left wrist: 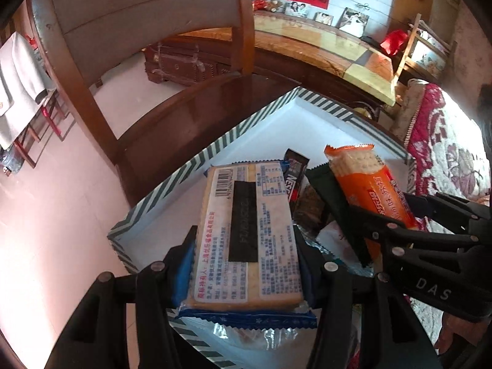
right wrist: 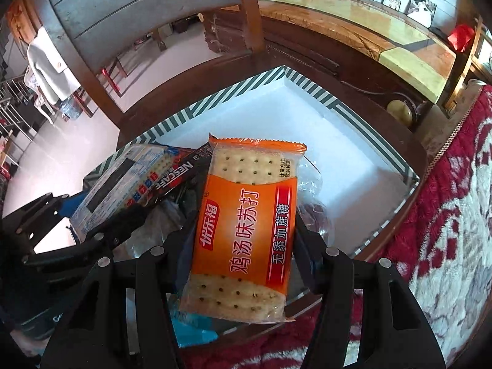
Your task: Organize snacks
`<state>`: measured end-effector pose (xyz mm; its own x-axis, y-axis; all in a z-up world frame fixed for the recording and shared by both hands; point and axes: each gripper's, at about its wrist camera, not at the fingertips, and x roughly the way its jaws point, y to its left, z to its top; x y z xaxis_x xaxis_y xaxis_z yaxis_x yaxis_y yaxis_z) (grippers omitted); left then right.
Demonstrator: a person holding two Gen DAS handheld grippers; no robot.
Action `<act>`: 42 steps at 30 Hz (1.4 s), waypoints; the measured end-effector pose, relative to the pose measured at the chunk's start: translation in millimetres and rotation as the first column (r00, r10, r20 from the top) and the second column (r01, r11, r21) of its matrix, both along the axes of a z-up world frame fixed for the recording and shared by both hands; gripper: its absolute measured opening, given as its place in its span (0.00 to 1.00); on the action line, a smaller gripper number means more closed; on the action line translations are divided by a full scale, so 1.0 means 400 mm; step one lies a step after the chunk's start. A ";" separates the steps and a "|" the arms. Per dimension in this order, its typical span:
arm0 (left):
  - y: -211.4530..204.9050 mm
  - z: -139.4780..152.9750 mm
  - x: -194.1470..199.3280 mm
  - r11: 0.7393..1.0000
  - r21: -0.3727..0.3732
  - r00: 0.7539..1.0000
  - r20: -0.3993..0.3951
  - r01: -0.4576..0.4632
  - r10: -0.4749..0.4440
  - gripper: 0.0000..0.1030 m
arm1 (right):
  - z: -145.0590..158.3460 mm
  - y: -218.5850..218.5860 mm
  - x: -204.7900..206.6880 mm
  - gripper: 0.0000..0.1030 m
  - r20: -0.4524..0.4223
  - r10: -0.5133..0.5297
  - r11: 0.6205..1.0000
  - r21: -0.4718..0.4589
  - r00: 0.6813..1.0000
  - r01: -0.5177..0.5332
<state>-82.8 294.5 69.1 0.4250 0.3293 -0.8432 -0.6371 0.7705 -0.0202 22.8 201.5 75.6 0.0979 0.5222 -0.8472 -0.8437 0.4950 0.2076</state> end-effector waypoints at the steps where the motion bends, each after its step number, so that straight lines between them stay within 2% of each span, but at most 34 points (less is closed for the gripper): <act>1: 0.002 -0.001 -0.001 1.000 0.001 1.000 -0.002 -0.009 0.009 0.61 | -0.006 0.005 0.003 0.54 -0.018 0.003 1.000 -0.001 1.000 -0.003; 2: 0.004 0.000 -0.003 1.000 0.008 1.000 -0.005 -0.020 0.020 0.64 | -0.012 0.009 0.010 0.54 -0.045 0.004 1.000 0.006 0.999 -0.004; 4: 0.011 0.001 -0.008 0.999 0.020 0.999 -0.008 -0.042 0.042 0.79 | -0.011 0.005 0.020 0.54 -0.057 -0.010 1.000 0.027 0.998 0.011; 7: 0.015 0.010 -0.018 0.999 0.017 0.999 0.016 -0.050 0.049 0.85 | -0.001 -0.013 0.027 0.54 -0.075 -0.041 0.997 0.058 0.996 0.046; 12: 0.001 0.038 -0.025 0.997 0.070 0.999 0.040 -0.038 0.036 0.92 | 0.034 -0.032 0.023 0.54 -0.059 -0.054 0.993 0.099 0.997 0.060; 20: -0.056 0.068 -0.049 0.994 0.111 0.996 0.086 -0.003 -0.007 0.96 | 0.101 -0.103 -0.012 0.55 -0.003 -0.087 0.984 0.153 0.996 0.087; 27: -0.124 0.098 -0.067 0.987 0.158 0.989 0.139 0.018 -0.041 1.00 | 0.102 -0.240 -0.060 0.55 0.042 -0.176 0.972 0.167 0.984 0.167; 29: -0.144 0.096 -0.062 0.989 0.140 0.989 0.135 0.043 -0.062 1.00 | 0.097 -0.273 -0.073 0.55 0.052 -0.201 0.968 0.165 0.978 0.190; 34: -0.199 0.089 -0.056 0.983 0.164 0.989 0.109 0.081 -0.100 1.00 | 0.085 -0.333 -0.106 0.55 0.090 -0.239 0.963 0.149 0.967 0.224; 42: -0.235 0.093 -0.064 0.980 0.160 0.986 0.096 0.118 -0.135 1.00 | 0.068 -0.387 -0.130 0.55 0.081 -0.252 0.961 0.138 0.964 0.239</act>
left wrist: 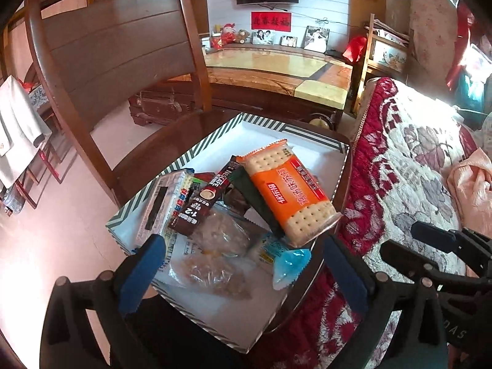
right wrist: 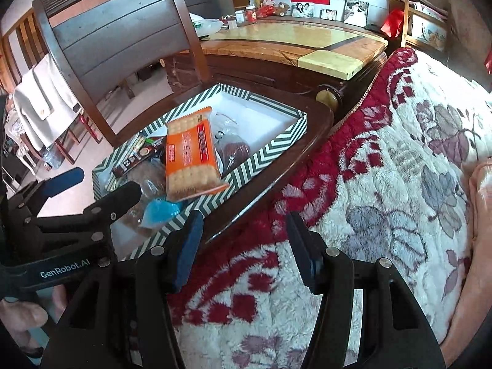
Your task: Organize snacks
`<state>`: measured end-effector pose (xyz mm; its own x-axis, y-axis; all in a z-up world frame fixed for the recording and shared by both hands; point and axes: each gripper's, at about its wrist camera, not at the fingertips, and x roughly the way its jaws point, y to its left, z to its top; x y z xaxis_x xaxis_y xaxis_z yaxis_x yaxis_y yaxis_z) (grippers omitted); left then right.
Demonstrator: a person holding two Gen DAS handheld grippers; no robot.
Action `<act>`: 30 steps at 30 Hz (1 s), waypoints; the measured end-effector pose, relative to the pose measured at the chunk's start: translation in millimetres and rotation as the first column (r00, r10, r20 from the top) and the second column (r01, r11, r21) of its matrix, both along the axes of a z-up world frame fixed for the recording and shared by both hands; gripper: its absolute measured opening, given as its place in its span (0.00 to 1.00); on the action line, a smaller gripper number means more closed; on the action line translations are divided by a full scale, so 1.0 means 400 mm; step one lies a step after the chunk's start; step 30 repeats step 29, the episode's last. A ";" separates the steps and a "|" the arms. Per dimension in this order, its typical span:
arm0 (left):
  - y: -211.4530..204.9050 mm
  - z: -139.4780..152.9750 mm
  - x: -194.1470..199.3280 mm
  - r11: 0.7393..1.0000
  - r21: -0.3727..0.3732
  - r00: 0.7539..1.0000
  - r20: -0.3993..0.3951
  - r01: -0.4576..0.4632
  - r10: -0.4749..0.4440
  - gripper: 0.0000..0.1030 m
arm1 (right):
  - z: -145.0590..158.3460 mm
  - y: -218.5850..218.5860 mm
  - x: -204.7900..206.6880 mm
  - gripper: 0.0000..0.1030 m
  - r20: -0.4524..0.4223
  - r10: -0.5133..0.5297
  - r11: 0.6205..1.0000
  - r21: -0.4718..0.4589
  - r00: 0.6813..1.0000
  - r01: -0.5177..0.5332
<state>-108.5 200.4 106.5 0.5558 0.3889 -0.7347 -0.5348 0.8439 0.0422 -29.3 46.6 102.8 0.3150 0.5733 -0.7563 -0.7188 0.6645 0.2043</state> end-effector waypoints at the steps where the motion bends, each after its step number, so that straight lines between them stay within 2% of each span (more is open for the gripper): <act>1: -0.002 0.002 -0.002 1.000 0.003 1.000 0.000 -0.002 0.002 1.00 | 0.000 0.002 -0.005 0.55 0.001 0.002 1.000 -0.001 1.000 -0.002; 17: 0.017 -0.011 -0.014 0.999 -0.045 1.000 0.003 0.008 -0.008 1.00 | -0.012 0.017 -0.014 0.55 -0.021 0.018 1.000 -0.012 1.000 -0.018; 30: -0.004 0.003 -0.016 0.999 0.016 0.999 0.033 0.037 -0.037 1.00 | 0.004 0.000 -0.004 0.55 -0.013 0.004 1.000 0.013 1.000 -0.004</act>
